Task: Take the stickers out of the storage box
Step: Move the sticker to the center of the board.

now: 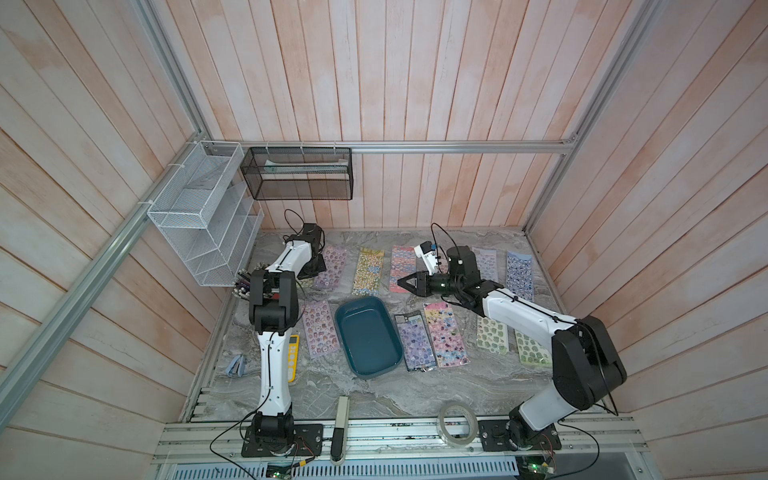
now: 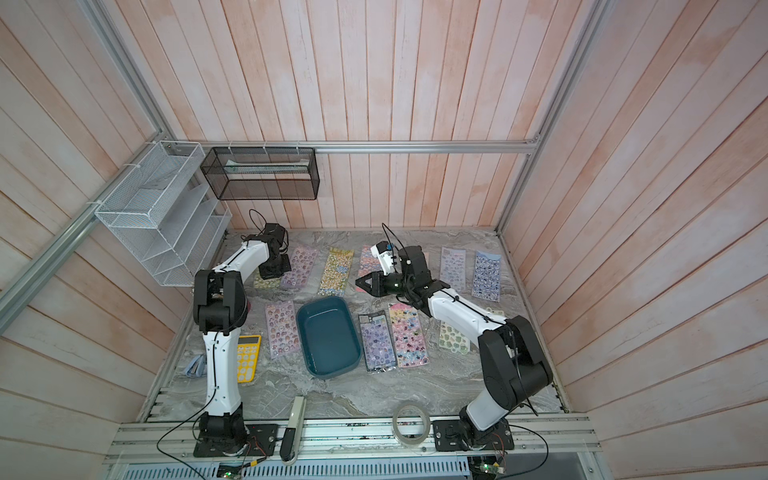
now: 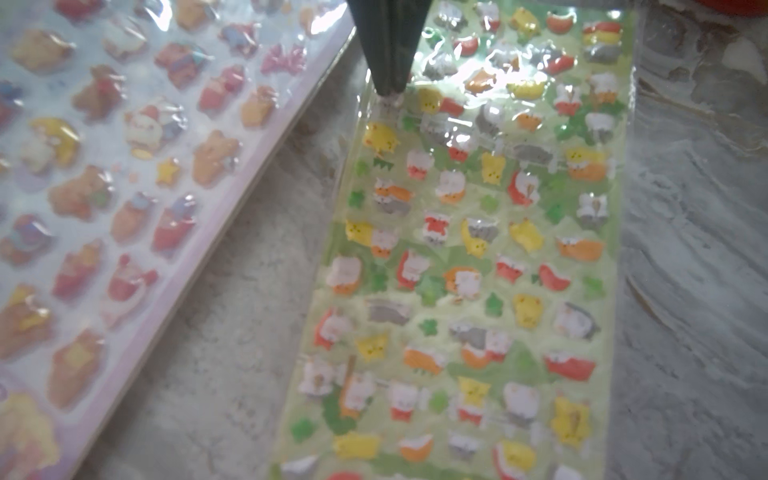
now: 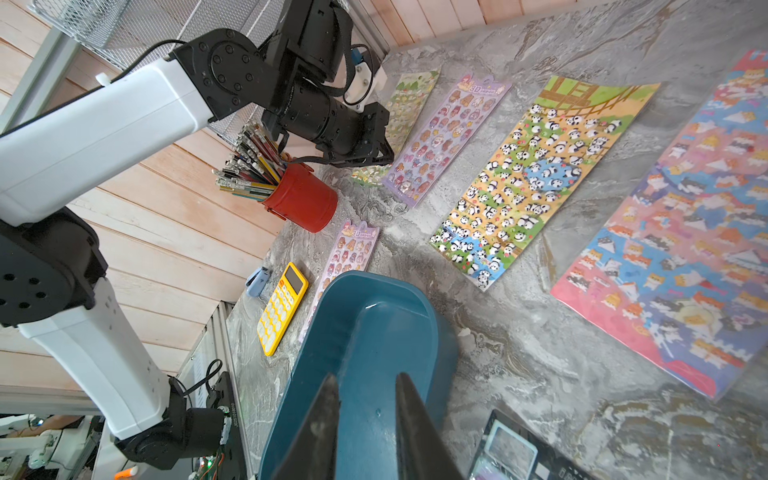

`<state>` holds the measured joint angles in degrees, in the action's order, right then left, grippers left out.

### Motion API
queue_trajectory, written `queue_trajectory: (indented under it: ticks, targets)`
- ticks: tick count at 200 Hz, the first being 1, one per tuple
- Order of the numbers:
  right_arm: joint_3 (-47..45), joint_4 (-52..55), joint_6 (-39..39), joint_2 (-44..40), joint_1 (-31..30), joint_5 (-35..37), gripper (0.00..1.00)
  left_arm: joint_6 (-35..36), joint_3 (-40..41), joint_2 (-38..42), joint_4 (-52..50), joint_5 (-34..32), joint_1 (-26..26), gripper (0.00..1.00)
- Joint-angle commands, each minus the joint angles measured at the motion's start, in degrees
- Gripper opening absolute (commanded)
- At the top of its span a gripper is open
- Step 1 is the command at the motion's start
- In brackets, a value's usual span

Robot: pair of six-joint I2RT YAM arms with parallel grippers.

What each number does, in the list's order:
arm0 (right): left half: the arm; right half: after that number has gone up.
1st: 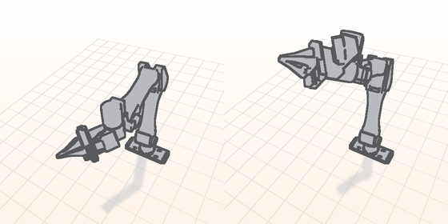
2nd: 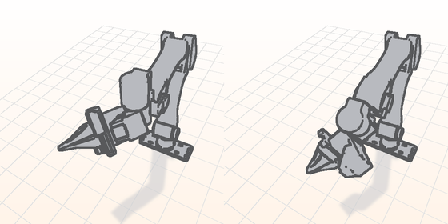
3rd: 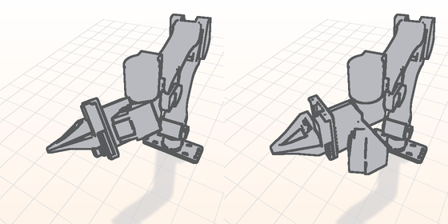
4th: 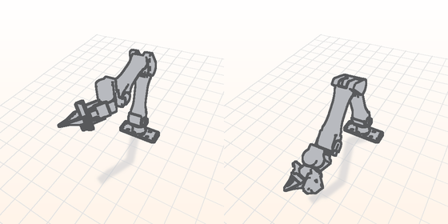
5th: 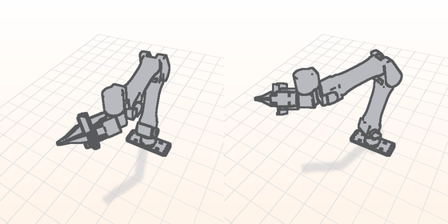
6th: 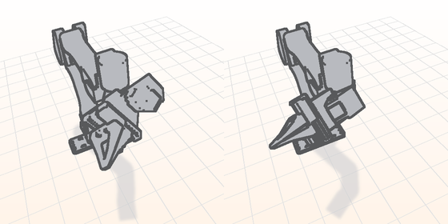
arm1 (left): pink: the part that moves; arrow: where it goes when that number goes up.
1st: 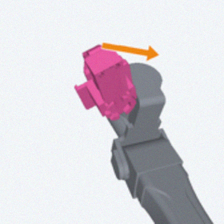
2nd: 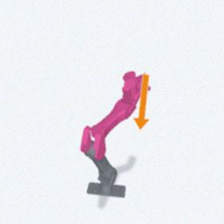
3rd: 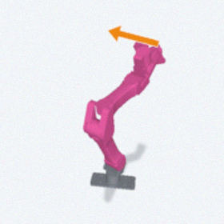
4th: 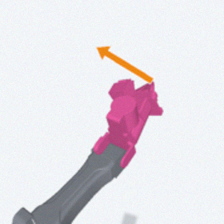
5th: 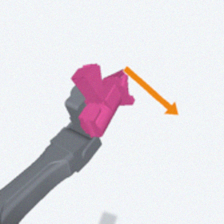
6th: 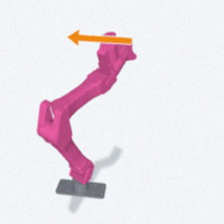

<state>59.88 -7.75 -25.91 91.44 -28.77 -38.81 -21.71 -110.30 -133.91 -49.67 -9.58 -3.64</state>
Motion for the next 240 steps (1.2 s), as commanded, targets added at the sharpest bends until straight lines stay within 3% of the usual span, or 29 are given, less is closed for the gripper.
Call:
queue_trajectory:
  ticks: [1, 89, 162, 202, 240]
  targets:
    - [0.0, -0.7, 0.7, 0.9, 0.2, -1.0, 0.25, -2.0, 2.0, 2.8, 1.9, 0.5, 0.5, 0.01]
    - [-0.2, -0.5, 0.8, 0.9, 0.2, -1.1, 0.25, -2.8, 3.2, 6.3, 3.5, 2.4, 1.3, 0.01]
    - [-0.1, 0.0, 1.0, 1.4, 0.2, -1.0, 0.19, -1.0, -7.3, 0.5, 2.8, 0.3, 0.3, 0.04]
    - [0.8, 0.9, 1.4, 2.3, 0.2, -0.4, 0.04, -0.5, -14.9, -5.5, 2.5, 0.6, 0.5, 0.0]
    - [2.1, 1.5, 1.0, 4.0, 0.2, -0.3, 0.01, 0.1, -19.9, -10.3, 1.6, -0.4, 0.6, 0.0]
